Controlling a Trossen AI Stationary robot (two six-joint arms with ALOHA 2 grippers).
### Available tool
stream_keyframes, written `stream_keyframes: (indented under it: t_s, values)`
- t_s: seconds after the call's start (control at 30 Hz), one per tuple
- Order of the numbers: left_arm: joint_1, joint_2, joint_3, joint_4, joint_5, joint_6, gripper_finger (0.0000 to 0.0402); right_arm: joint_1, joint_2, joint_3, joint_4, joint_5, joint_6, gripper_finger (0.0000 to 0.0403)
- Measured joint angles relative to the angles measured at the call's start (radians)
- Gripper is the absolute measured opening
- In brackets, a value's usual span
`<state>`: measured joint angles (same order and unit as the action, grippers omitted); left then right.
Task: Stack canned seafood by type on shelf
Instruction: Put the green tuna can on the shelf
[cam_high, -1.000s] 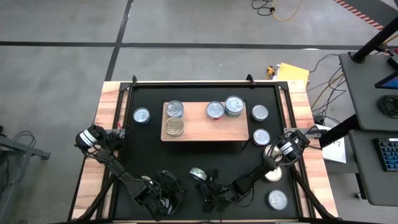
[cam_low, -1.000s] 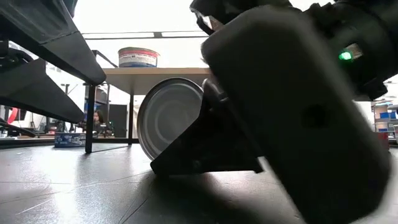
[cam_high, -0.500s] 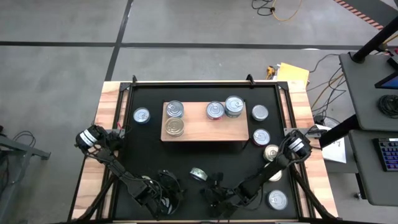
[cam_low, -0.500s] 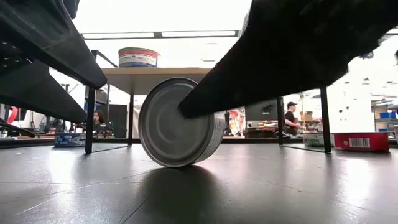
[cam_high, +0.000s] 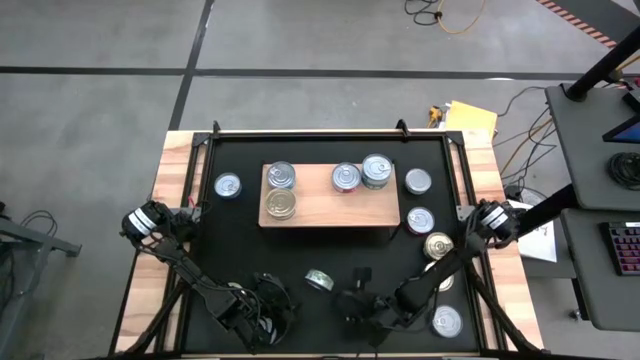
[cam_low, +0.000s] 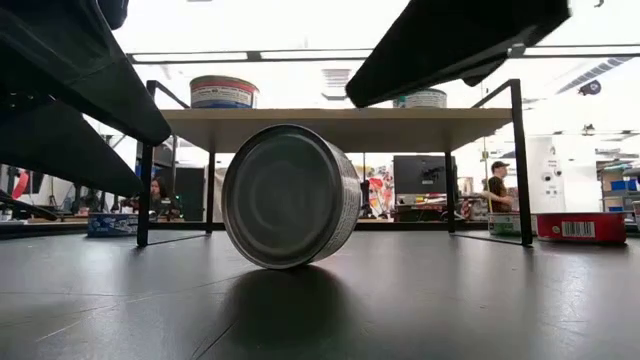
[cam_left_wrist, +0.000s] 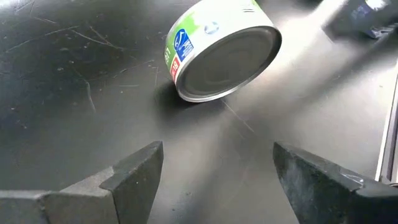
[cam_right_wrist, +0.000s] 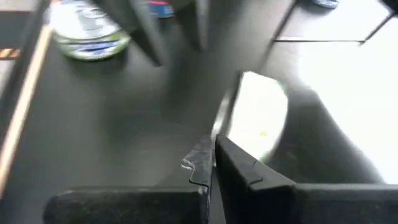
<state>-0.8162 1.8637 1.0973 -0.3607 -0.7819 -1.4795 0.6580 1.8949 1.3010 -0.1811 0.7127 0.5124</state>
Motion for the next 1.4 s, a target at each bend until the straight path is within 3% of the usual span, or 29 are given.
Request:
stream_keyframes:
  t_s: [0.2, 0.63, 0.8, 0.97, 1.1, 1.27, 1.4]
  values:
    - [0.0, 0.0, 0.0, -0.002, -0.015, 0.012, 0.0288, -0.021, 0.0, 0.0, -0.016, 0.001, -0.013, 0.0062]
    - [0.002, 0.0, 0.0, -0.076, -0.023, 0.038, 0.0288, -0.079, 0.021, 0.001, -0.002, -0.006, 0.117, 0.0267]
    - [0.003, 0.0, 0.0, -0.08, -0.024, 0.07, 0.0288, -0.102, 0.065, 0.001, 0.037, -0.038, 0.113, 0.0303]
    - [0.005, 0.0, 0.0, -0.084, -0.043, 0.097, 0.0288, -0.111, 0.071, 0.001, 0.033, -0.035, 0.102, 0.0289]
    - [0.005, 0.0, 0.0, -0.085, -0.087, 0.11, 0.0288, -0.113, 0.071, 0.001, 0.035, -0.035, 0.085, 0.0235]
    - [0.007, 0.0, 0.0, -0.093, -0.113, 0.112, 0.0288, -0.115, 0.071, 0.001, 0.037, -0.041, 0.036, 0.014]
    - [0.008, -0.001, 0.0, -0.093, -0.125, 0.138, 0.0288, -0.105, 0.068, 0.002, 0.037, -0.037, -0.054, 0.0132]
